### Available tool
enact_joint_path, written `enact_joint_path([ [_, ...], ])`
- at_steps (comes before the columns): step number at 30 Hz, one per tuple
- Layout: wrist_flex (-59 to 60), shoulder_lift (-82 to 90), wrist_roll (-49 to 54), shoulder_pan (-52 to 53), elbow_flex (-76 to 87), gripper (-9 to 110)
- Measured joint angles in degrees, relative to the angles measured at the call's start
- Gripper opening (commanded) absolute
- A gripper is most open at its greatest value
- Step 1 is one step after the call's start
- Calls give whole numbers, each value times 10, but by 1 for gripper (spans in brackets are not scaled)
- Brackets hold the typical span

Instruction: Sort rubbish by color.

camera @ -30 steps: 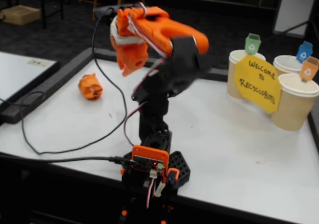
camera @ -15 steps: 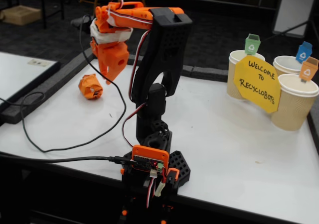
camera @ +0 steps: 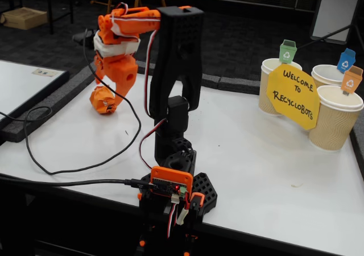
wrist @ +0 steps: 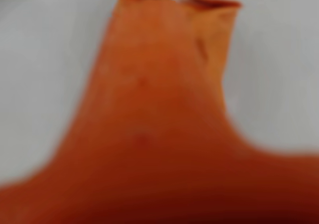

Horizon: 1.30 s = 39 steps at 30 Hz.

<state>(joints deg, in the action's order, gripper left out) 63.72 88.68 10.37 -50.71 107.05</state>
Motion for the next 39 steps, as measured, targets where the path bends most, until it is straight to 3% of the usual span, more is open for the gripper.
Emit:
enact_joint_path([
  [3, 0, -33, 0, 0, -18, 33],
  [15, -23, -129, 0, -1, -106, 0],
  [28, -26, -107, 0, 5, -107, 0],
  [39, -25, 224, 0, 13, 101, 0],
])
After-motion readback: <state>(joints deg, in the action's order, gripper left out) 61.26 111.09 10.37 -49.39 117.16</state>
